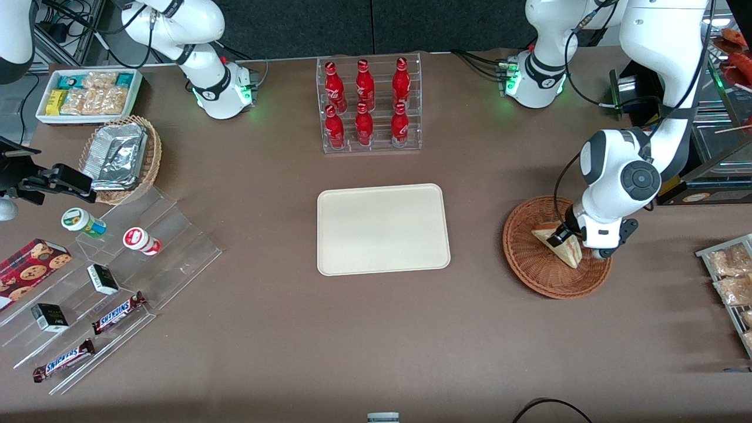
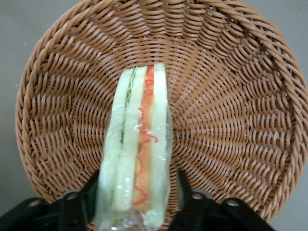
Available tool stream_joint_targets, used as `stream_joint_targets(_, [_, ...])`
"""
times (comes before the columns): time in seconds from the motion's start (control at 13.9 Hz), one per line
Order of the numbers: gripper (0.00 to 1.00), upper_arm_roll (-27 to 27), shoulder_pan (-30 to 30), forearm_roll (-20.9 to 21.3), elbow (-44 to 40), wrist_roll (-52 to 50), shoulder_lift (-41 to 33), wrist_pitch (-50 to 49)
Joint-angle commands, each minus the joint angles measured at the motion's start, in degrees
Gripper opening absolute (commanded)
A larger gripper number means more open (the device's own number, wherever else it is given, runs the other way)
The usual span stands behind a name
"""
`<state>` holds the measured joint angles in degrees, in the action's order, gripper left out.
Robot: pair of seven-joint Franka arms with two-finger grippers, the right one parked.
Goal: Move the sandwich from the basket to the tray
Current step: 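Lower the left gripper and close it on the wrapped sandwich, then lift the sandwich and carry it over the cream tray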
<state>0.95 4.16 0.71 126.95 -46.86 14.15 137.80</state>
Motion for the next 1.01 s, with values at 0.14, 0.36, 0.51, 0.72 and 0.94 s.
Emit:
stream_joint_targets(0.14, [0.00,-0.25,0.32,1.13,-0.73,-1.83,-0.88,-1.29])
stream_joint_targets(0.36, [0.00,0.36,0.85,2.71,-9.15,-1.91,-1.32,-13.92])
stream_joint_targets(0.51, [0.00,0.81,4.08,2.89,-15.47,-1.91,-0.97,-21.31])
stream_joint_targets(0.72, [0.00,1.07,9.97,2.72,-19.19,-0.86,0.34,-24.16])
stream_joint_targets(0.94, [0.00,1.33,18.05,1.75,-23.67,1.07,4.46,-23.73])
